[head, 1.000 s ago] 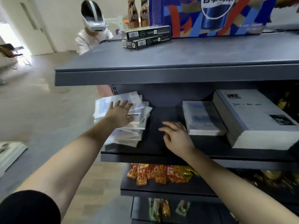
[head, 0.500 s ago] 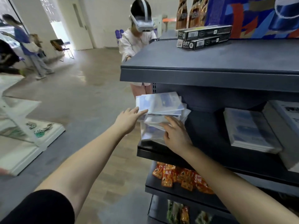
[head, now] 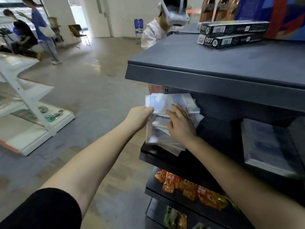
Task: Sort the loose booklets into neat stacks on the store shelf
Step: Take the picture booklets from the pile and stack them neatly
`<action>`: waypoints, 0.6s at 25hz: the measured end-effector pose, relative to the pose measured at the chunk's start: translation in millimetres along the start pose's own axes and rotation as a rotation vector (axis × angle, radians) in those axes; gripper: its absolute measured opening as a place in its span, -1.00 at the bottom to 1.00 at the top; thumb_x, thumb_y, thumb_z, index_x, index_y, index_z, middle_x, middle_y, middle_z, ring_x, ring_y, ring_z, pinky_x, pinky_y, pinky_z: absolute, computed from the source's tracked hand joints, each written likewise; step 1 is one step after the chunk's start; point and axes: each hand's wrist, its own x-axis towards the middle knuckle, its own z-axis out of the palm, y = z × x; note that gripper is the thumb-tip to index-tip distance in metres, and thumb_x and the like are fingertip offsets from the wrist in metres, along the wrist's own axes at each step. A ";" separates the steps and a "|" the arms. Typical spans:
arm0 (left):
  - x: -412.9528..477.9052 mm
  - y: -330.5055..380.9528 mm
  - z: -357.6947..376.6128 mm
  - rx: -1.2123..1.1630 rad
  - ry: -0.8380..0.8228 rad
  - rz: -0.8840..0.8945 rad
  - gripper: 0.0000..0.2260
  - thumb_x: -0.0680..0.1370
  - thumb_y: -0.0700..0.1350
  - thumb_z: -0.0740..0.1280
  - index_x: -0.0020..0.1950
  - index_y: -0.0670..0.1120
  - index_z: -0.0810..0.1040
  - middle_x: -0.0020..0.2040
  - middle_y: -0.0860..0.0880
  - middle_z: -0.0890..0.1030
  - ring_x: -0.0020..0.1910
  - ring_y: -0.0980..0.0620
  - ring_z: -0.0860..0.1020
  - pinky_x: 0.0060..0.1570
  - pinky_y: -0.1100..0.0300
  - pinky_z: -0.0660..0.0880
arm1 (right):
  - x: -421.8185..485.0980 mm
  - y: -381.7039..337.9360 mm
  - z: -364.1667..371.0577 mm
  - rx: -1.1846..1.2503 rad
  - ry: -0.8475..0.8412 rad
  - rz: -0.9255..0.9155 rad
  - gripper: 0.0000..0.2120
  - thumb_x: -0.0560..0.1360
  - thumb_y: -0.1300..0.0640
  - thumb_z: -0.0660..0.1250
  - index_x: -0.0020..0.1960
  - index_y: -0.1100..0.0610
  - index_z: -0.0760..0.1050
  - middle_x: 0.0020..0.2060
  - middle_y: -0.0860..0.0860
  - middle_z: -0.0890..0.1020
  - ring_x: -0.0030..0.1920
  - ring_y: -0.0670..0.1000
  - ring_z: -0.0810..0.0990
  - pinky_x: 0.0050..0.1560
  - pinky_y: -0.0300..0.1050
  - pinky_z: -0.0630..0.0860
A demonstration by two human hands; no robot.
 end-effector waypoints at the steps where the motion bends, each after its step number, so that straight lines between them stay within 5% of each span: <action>1: -1.4 6.3 -7.8 0.053 -0.025 0.009 -0.85 0.54 -0.19 0.17 0.06 -0.13 0.47 -0.08 -0.14 0.57 -0.03 -0.19 0.57 -0.28 0.10 0.35 | 8.6 -5.6 -0.6 -0.037 -0.052 -0.011 -0.48 0.51 0.18 0.19 0.46 0.10 0.23 0.50 0.07 0.13 0.51 0.05 -0.01 0.50 0.00 -0.19; 7: -34.4 23.4 -22.5 0.102 -0.010 0.062 -0.71 0.56 0.10 0.18 0.05 -0.09 0.52 -0.01 -0.07 0.63 -0.03 -0.14 0.59 -0.27 0.17 0.32 | 10.1 -27.8 16.4 -0.063 -0.023 -0.164 -0.75 0.44 0.09 0.29 0.11 0.05 0.51 0.13 -0.01 0.55 0.27 0.05 0.42 0.40 0.00 0.01; 12: -48.9 0.0 -1.4 -0.010 0.258 0.140 -0.92 0.38 -0.17 0.36 -0.15 -0.11 0.52 -0.30 -0.04 0.60 -0.36 -0.09 0.58 -0.48 0.27 0.22 | -4.5 1.0 4.5 0.301 0.013 -0.288 -0.60 0.32 0.33 0.23 0.09 0.11 0.63 0.11 0.05 0.64 0.21 0.05 0.54 0.32 -0.02 0.15; 15: -47.1 -3.2 2.1 -0.042 0.143 0.114 -0.90 0.44 -0.24 0.32 -0.06 -0.11 0.50 -0.17 -0.10 0.58 -0.24 -0.16 0.58 -0.39 0.19 0.24 | -21.0 22.0 -7.3 0.298 0.026 -0.366 -0.56 0.27 0.43 0.27 0.04 0.11 0.65 0.06 0.07 0.65 0.15 0.08 0.55 0.29 0.02 0.29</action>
